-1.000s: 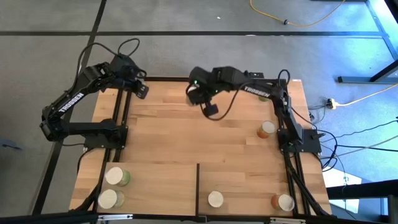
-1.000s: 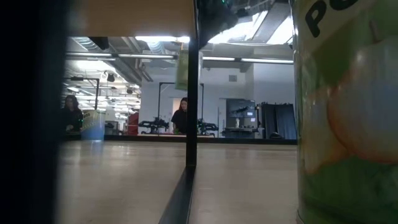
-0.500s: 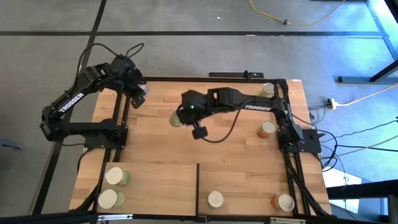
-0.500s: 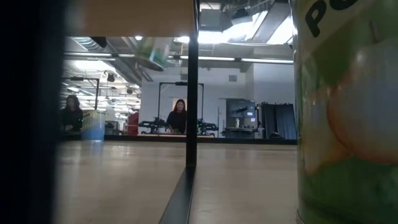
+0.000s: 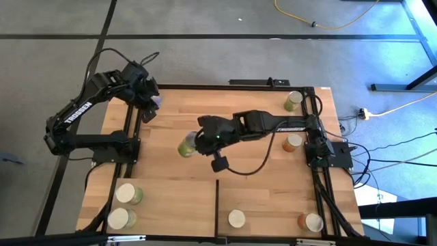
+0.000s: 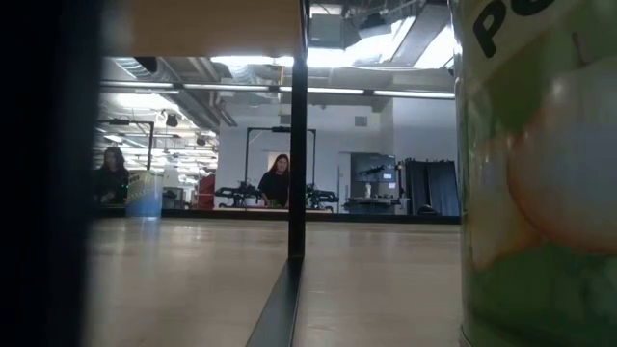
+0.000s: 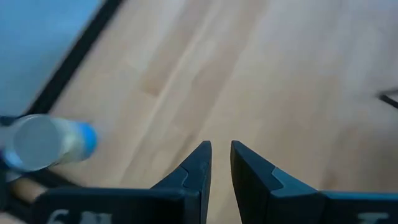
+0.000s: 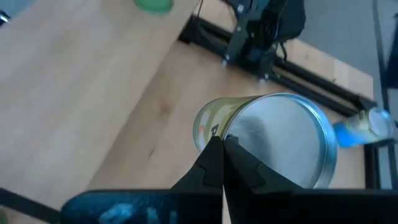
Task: Pick and place cans onto a shelf
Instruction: Put the canned peaches on the shelf
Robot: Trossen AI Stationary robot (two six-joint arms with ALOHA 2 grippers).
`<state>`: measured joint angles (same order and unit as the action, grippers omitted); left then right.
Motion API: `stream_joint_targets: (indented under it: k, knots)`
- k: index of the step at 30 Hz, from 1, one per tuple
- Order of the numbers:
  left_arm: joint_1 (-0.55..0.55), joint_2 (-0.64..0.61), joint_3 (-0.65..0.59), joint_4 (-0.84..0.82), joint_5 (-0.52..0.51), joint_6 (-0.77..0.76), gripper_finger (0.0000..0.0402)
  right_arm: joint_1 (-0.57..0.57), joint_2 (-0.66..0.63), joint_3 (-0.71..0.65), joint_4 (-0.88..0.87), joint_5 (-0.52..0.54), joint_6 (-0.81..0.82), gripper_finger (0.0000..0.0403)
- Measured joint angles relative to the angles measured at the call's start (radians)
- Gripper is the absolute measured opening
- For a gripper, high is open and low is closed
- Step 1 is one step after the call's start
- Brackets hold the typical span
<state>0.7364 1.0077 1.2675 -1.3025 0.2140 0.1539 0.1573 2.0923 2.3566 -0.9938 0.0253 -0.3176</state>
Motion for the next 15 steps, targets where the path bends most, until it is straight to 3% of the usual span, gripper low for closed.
stream_joint_targets:
  k: [6, 15]
  knots:
    - [-0.01, -0.006, 0.0, -0.035, 0.169, 0.086, 0.0053, 0.053, -0.002, 0.0, 0.074, -0.002, 0.048, 0.0]
    - [-0.056, -0.012, 0.0, -0.079, 0.162, 0.103, 0.0053, 0.137, -0.009, 0.0, 0.036, -0.011, 0.133, 0.0]
